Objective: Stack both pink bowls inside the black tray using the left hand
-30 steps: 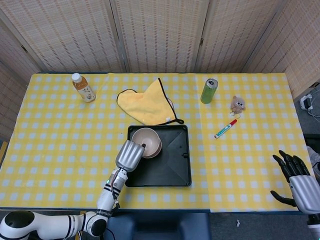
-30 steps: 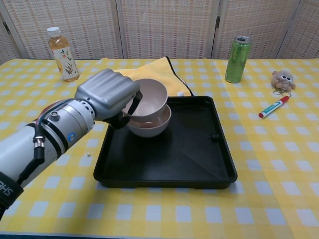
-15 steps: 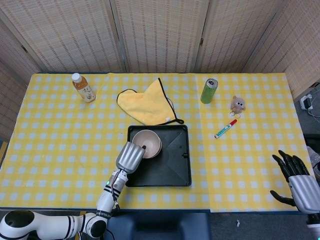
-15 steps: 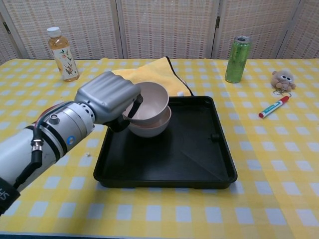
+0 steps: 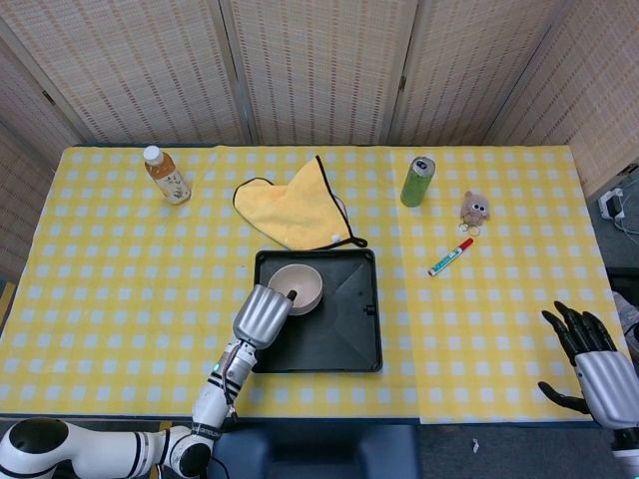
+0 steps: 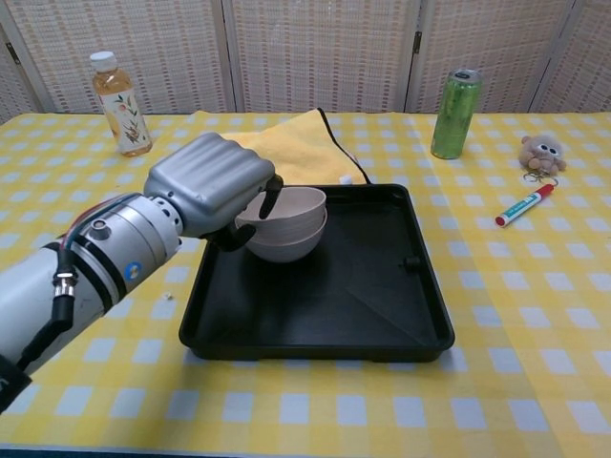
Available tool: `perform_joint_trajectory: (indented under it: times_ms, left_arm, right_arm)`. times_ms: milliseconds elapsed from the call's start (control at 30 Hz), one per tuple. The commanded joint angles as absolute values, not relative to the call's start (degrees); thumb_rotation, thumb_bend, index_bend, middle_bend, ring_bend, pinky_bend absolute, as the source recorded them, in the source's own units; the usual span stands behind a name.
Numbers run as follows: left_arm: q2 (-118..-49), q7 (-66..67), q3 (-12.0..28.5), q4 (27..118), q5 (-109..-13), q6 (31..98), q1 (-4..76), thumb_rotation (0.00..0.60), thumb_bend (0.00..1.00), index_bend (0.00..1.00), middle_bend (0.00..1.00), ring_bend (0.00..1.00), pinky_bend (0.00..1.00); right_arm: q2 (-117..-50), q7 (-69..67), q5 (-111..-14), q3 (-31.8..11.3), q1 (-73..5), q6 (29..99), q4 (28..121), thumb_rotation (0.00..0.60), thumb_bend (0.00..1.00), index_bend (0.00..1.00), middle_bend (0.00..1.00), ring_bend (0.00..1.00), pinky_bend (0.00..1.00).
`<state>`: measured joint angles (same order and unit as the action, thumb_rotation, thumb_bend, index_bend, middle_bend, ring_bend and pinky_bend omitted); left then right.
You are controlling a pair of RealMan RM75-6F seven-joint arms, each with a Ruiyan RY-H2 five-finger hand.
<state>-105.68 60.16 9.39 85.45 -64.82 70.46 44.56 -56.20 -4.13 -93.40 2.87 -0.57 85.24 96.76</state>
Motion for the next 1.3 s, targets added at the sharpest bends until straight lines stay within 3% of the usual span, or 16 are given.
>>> perform_joint_trajectory:
  times_ms: [33,300,467,533,567,633,733,833,933,1100,1300]
  left_arm:
    - [-105.69,60.14,9.34,85.51,-64.65,70.41,44.52,0.6,0.45,0.42,1.0,1.0,1.0]
    - [-104.53,60.52,9.28,87.68,-65.64,72.19,43.98,0.6,0.45,0.36,1.0,1.0,1.0]
    - [-100.28,60.02,9.28,92.83,-67.13,75.9,41.79,0.6,0.45,0.32,1.0,1.0,1.0]
    - [-97.48,59.11,8.74,95.69,-68.02,77.66,40.24,0.6,0.45,0.29,1.0,0.96,1.0]
    - [-95.16,58.13,7.93,97.79,-68.7,78.92,38.82,0.6,0.45,0.26,0.96,0.88,0.98]
    - [-91.25,55.99,6.3,101.15,-69.34,80.77,36.18,0.6,0.45,0.21,0.77,0.64,0.81]
    - [-84.55,49.12,2.63,105.77,-71.52,84.78,30.53,0.6,0.44,0.12,0.33,0.24,0.34]
    - [-81.61,42.33,-0.41,105.99,-75.42,89.59,25.64,0.6,0.41,0.08,0.14,0.05,0.09]
    - [-77.76,37.96,-4.44,106.75,-78.84,93.2,20.88,0.6,0.37,0.04,0.04,0.0,0.0]
    - [-73.05,29.21,-10.5,105.2,-83.54,98.69,13.16,0.6,0.34,0.04,0.0,0.0,0.0]
    - [-71.27,18.3,-12.16,99.71,-84.8,101.33,7.1,0.6,0.33,0.05,0.0,0.0,0.0]
  right_arm:
    - [-56.17,-4.21,-93.43,2.86,-0.48,85.41,96.76,0.6,0.21,0.0,0.0,0.0,0.0]
    - [-56.2,-4.17,-93.53,2.9,-0.64,85.1,96.62,0.6,0.21,0.0,0.0,0.0,0.0]
    - [-56.25,-4.22,-93.92,2.92,-0.51,85.59,96.54,0.6,0.21,0.0,0.0,0.0,0.0]
    - [-56.4,-4.39,-94.37,2.86,-0.4,86.21,96.39,0.6,0.21,0.0,0.0,0.0,0.0]
    - [-56.58,-4.52,-94.77,2.8,-0.29,86.77,96.16,0.6,0.21,0.0,0.0,0.0,0.0]
    - [-56.94,-4.59,-95.33,2.73,-0.12,87.58,95.75,0.6,0.21,0.0,0.0,0.0,0.0]
    - [-57.54,-4.15,-95.97,2.63,-0.01,88.31,95.41,0.6,0.21,0.0,0.0,0.0,0.0]
    - [-58.03,-3.55,-96.3,2.61,0.04,88.58,95.39,0.6,0.21,0.0,0.0,0.0,0.0]
    - [-58.57,-2.06,-97.02,2.79,-0.16,88.33,95.47,0.6,0.21,0.0,0.0,0.0,0.0]
    - [-59.44,0.24,-98.13,3.04,0.02,88.82,95.67,0.6,0.21,0.0,0.0,0.0,0.0]
    - [-60.94,2.91,-97.19,2.4,-0.03,88.55,96.11,0.6,0.21,0.0,0.0,0.0,0.0]
